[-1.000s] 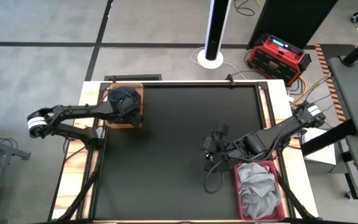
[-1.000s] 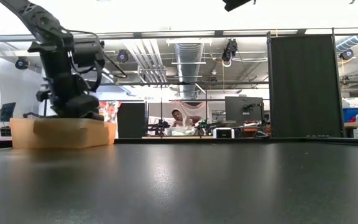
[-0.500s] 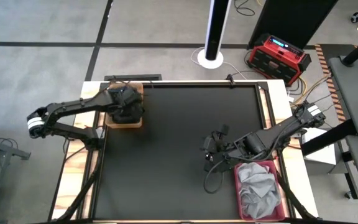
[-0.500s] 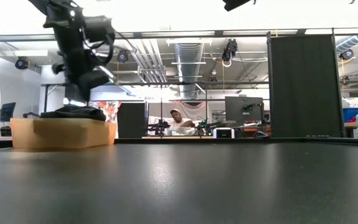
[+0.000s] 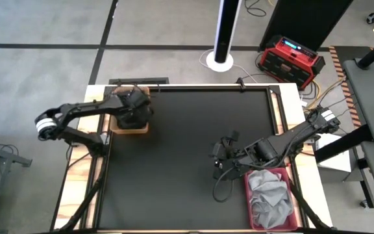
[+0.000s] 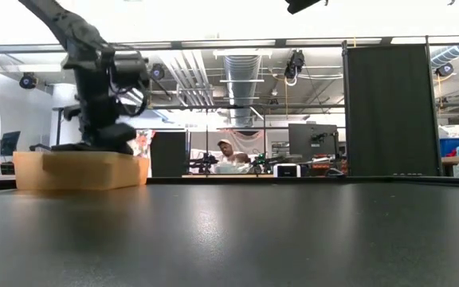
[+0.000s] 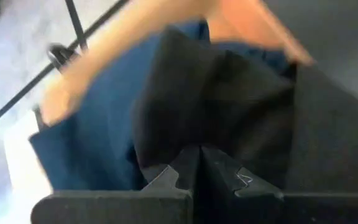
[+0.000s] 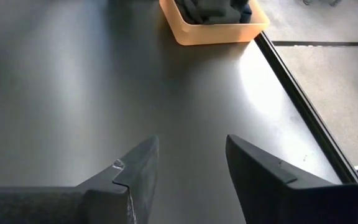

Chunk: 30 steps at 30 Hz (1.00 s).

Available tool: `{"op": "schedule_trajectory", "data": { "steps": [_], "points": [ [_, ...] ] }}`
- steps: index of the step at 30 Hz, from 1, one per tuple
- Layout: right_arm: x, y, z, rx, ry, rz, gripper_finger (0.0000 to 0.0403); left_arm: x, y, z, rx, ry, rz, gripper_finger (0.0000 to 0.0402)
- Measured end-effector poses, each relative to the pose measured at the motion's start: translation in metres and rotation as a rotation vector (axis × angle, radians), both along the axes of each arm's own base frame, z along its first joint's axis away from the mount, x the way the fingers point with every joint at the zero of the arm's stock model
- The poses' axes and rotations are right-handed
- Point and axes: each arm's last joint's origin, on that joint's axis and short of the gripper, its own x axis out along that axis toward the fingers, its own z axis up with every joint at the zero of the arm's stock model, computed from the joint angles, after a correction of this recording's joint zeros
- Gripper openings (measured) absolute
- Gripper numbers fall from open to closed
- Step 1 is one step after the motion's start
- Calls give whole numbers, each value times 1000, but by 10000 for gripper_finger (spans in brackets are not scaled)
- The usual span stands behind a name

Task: Sort towels by color in basket
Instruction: Put the black towel into the orange bin

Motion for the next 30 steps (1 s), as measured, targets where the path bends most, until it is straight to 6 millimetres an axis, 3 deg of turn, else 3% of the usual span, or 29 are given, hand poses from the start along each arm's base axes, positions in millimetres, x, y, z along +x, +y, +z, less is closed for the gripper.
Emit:
{"op": "schedule_trajectory", "data": {
  "steps": [6,14,23,30],
  "points": [
    [0,0,0,0,-1,0,189,-3,-2,-25,-26,24,11,0],
    [0,0,0,3,-6,0,183,-2,-2,-37,-32,-17,11,0],
    [0,0,0,3,-6,0,191,-3,-3,-33,-17,-21,3,0],
    [0,0,0,3,-6,0,187,-2,-2,-16,-14,-15,-16,0]
  ]
}}
